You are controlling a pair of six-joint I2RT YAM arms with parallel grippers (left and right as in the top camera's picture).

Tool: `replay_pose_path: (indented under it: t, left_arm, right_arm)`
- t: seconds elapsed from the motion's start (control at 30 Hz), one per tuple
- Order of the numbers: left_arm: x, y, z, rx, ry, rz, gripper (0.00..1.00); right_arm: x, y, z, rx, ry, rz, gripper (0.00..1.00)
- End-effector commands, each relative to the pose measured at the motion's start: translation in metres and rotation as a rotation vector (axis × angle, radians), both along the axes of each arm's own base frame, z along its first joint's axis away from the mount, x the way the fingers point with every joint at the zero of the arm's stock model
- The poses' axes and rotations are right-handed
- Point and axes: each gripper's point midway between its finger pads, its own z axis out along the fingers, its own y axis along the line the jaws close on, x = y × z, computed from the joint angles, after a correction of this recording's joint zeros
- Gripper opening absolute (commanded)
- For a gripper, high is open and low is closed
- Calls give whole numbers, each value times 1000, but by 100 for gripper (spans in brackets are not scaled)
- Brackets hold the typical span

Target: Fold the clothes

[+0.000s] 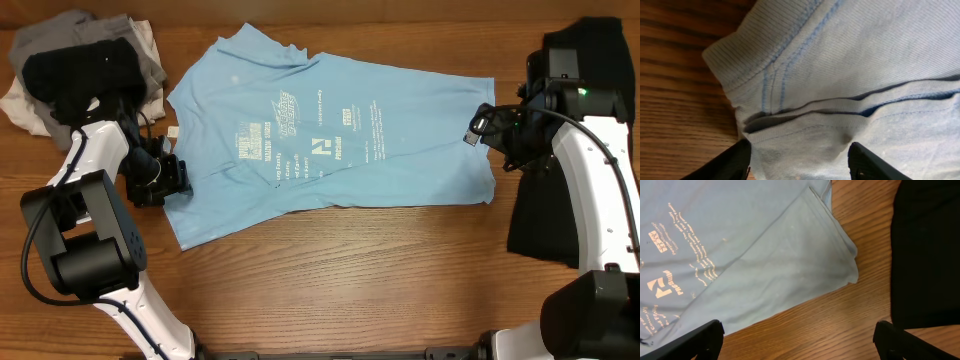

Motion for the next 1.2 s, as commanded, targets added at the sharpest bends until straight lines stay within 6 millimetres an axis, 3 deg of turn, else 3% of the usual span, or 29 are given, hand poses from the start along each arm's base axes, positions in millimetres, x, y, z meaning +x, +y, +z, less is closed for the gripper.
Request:
replay_pose_path:
  t: [0.0, 0.27, 0.4, 0.6, 0.8, 0.9, 1.03, 1.17]
  left_arm:
    - [0, 7, -5, 35, 7, 4, 56]
    - [-1, 6, -5, 33, 14, 4, 27]
    - [-2, 5, -4, 32, 17, 1, 7]
    - [-3, 5, 2, 32, 19, 5, 8]
    - [-2, 5, 8, 31, 23, 5, 11]
    - [-3, 5, 8, 30, 29, 4, 12]
    - [-4, 6, 8, 36, 31, 3, 13]
    - [-4, 6, 8, 36, 31, 4, 13]
  right_arm:
    - [0, 1, -1, 10, -3, -5, 100]
    - [2, 1, 0, 6, -11, -6, 100]
    - [3, 0, 0, 4, -15, -5, 100]
    - [15, -16, 3, -88, -60, -29, 100]
    - [35, -19, 2, -101, -124, -21, 100]
    - [45, -20, -10, -112, -117, 18, 100]
    - [56, -21, -52, -121, -37, 87, 100]
    - [66, -21, -79, -127, -6, 138, 98]
